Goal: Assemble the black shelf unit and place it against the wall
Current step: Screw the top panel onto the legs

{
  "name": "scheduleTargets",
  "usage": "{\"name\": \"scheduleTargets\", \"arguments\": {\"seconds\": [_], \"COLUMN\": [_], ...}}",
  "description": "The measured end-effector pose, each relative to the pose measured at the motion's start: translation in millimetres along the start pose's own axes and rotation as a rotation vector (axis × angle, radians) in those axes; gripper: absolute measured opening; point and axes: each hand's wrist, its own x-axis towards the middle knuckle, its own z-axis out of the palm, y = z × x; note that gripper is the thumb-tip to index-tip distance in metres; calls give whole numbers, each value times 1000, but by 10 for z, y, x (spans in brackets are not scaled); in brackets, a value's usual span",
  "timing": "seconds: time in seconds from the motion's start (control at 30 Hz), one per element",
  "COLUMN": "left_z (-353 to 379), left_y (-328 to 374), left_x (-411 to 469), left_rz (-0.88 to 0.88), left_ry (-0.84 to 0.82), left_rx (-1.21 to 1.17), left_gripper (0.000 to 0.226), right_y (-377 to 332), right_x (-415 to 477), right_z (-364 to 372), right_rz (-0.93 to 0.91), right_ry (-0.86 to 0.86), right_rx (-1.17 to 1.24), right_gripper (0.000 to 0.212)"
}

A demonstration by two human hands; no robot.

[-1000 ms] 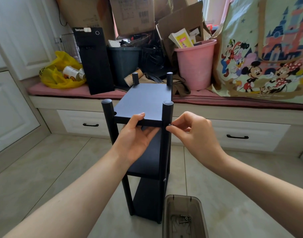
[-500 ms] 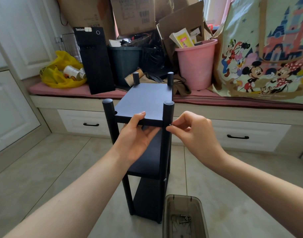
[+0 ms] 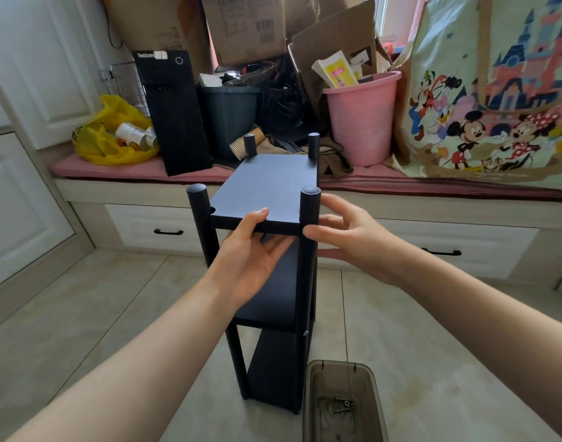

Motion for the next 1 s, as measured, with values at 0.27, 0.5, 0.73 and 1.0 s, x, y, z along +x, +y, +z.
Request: {"name": "scheduleTargets", "arguments": {"seconds": [0.27,0.5,0.73,1.0], "left_z": [109,167,189,219], "left_y": [95,150,114,109], "left_x": [-131,-365,-111,26], "left_rz": [-30,571,706,658], "left_ry": [249,219,-15,-127], "left_rx": [431,1530,1918,1830], "left_gripper": [42,38,66,45], "right_y": [21,51,55,39], "right_x": [99,102,82,68], "right_z": [-93,-115,-94,-111], "right_rz": [41,41,30,57], "right_ry": [-61,-76,-88,-112], "right_rx": [117,127,165,163], "right_gripper": [67,52,50,54]}}
